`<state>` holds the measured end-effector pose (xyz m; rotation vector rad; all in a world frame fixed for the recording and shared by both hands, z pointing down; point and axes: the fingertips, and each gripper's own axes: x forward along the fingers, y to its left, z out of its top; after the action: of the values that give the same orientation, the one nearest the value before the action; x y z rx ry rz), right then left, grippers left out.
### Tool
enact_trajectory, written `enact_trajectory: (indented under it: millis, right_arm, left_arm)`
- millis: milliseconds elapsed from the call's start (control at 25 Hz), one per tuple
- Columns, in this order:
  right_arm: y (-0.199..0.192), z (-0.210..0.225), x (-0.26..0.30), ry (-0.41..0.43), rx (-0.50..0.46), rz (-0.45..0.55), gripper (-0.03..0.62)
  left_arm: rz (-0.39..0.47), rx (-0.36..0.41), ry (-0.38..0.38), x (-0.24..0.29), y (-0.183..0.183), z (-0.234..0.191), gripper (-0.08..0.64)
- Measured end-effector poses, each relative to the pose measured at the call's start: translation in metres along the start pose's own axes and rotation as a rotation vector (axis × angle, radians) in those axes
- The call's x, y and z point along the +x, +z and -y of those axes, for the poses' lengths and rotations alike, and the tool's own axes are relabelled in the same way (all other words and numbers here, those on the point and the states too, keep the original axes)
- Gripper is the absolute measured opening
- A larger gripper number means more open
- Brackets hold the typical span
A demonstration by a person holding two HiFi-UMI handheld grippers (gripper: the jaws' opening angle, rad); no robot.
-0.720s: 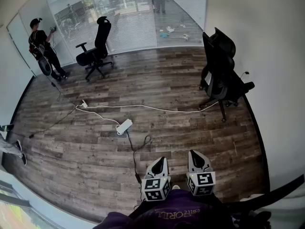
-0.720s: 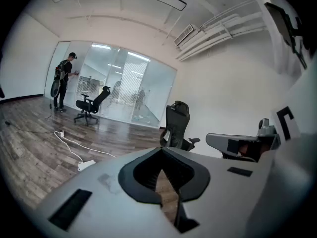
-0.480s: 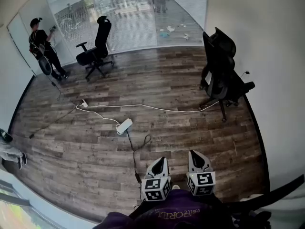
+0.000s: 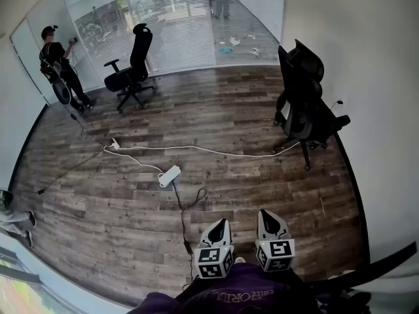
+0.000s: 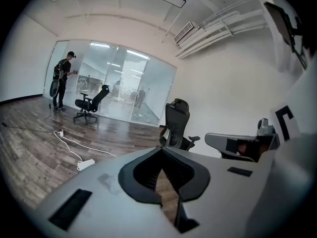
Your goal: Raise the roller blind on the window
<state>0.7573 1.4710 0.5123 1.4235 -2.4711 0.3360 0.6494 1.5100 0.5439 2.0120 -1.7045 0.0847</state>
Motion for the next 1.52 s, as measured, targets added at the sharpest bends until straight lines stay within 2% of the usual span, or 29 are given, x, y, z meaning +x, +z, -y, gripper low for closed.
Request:
enact_trajectory:
  millis: [520,840,1160,1400,1520]
  right_arm:
    - [-0.002,0.024,0.019,0.016,0.005,-0.03,-0.005]
    - [-0.007,0.036,0.048,0.033,0.025,-0.073,-0.005]
    - [0.01,0.022,0.146,0.092,-0.015,-0.084,-0.005]
    - [0.065,-0.002,0.262,0.17,-0.072,-0.073,-0.005]
    - [0.088,-0.006,0.313,0.168,-0.101,-0.078,-0.005]
  left_arm:
    - [-0.032,-0.007,0.017,0.029,-0.003,0.003,0.0]
    - [-0.059,-0.036,0.049,0.051,-0.007,-0.007,0.001]
    - [-0.05,-0.059,0.094,0.114,0.025,-0.073,0.0]
    - [-0.002,-0.042,0.128,0.182,0.103,-0.152,0.0]
    - [0.012,-0.042,0.158,0.211,0.132,-0.194,0.0]
